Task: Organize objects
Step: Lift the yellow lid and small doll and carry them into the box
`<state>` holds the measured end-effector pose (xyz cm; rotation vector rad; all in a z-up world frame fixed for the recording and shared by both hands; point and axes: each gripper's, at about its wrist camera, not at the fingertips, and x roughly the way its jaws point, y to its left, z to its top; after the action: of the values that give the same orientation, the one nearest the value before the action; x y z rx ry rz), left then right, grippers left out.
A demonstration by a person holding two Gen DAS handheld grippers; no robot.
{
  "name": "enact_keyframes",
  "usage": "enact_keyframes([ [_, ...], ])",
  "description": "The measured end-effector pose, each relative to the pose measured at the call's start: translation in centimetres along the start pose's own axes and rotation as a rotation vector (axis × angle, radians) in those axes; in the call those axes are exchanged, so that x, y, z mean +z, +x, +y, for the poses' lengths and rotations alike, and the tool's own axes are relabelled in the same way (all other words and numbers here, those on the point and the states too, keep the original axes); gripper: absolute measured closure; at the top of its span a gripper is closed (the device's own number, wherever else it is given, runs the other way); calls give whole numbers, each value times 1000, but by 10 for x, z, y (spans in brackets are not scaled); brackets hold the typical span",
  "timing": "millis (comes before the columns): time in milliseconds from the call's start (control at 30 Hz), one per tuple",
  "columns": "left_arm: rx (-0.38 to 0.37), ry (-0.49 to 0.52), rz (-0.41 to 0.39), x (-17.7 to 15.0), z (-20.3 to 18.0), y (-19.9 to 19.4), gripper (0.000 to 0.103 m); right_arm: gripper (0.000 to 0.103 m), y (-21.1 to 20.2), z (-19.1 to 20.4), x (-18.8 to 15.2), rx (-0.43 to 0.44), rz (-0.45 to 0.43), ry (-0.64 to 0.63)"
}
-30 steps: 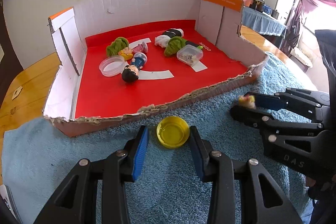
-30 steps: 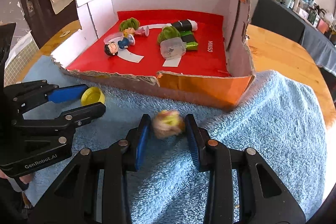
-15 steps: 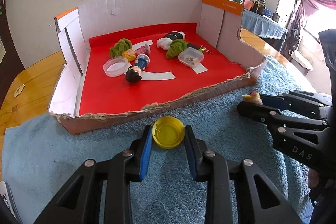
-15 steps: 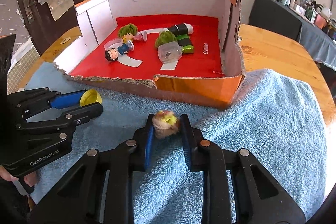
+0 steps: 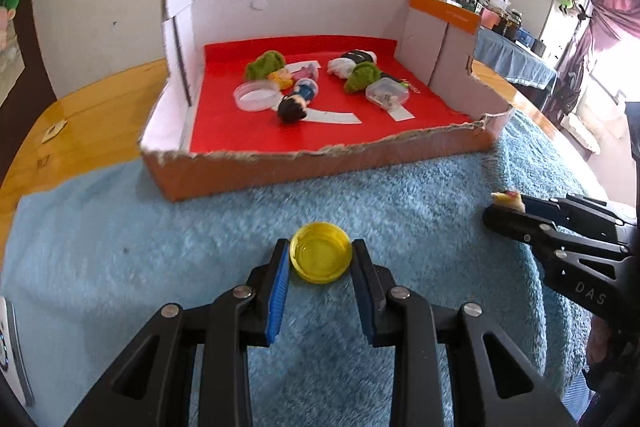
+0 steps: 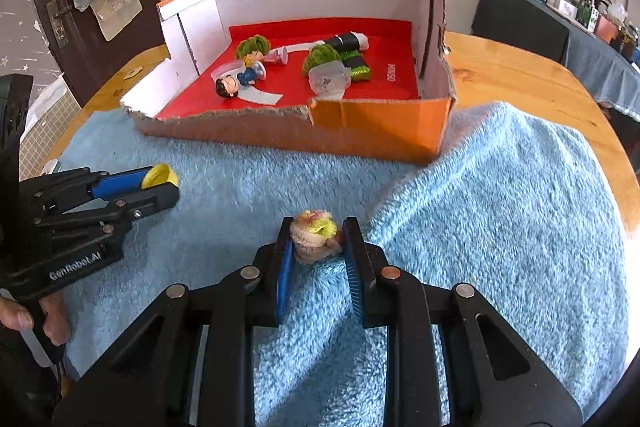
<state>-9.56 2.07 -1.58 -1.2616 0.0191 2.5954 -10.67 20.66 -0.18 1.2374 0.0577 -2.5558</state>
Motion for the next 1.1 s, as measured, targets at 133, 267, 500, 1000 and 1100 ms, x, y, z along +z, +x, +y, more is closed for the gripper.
enact_keyframes([
  [133, 4, -1, -6, -4, 0, -5, 71, 81, -3, 0, -4, -5, -2, 3],
  [267, -2, 2, -17, -6, -3, -13, 71, 82, -10, 2, -5, -4, -11, 1],
  [500, -10, 12, -36, -3, -9, -22, 71, 86, -16, 6, -6, -3, -15, -9],
  [1000, -8, 2, -68, 1, -8, -34, 71, 88, -27, 11, -4, 22, -43, -7],
  [1100, -7, 4, -76, 3, -8, -36, 72, 88, -30, 14, 0, 31, -51, -13],
])
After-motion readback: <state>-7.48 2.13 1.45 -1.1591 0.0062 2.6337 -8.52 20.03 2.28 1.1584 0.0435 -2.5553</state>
